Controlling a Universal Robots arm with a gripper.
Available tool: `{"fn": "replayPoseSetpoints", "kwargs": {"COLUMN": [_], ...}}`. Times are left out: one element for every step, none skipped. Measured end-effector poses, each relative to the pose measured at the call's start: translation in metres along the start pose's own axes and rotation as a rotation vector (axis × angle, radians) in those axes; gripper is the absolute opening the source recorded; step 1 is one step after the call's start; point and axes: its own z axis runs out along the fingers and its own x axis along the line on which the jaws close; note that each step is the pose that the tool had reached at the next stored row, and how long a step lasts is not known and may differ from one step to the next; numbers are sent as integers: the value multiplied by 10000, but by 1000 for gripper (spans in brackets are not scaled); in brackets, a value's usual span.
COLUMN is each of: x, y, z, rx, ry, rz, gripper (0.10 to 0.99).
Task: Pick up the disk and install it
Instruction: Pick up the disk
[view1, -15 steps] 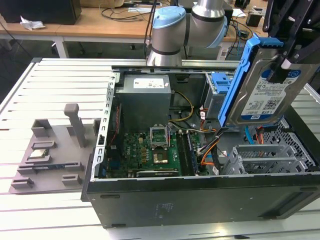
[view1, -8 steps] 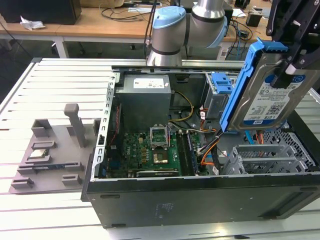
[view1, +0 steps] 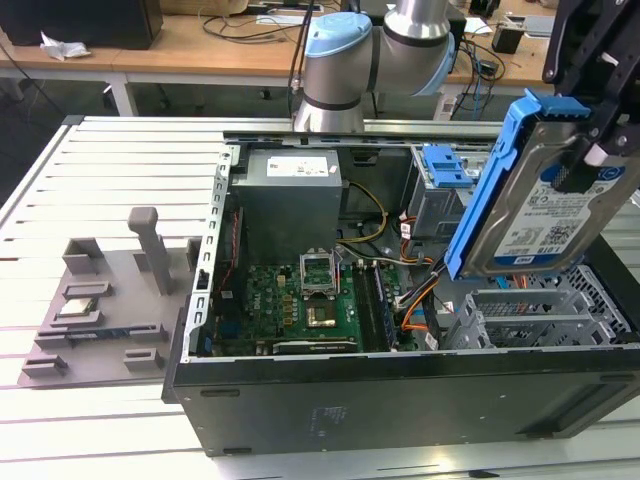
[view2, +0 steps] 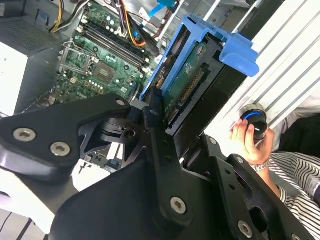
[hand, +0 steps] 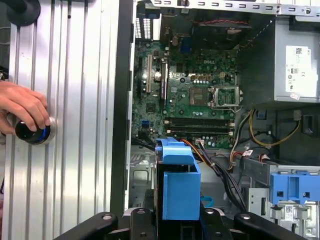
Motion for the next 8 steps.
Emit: {"fn": "replayPoseSetpoints", "kwargs": {"x": [16,32,48,81,97,111,139,161], "y": [1,1,1,2,2,3,3,4], "z": [0,1,1,1,2,2,2,3], "rx": [-1,0,0,0,0,0,-1,0], "ry": [0,0,0,-1,-1,-1,0,0], "rz": [0,0,0,0,0,0,0,0], "gripper": [361,361,361,361,361,361,361,361]}}
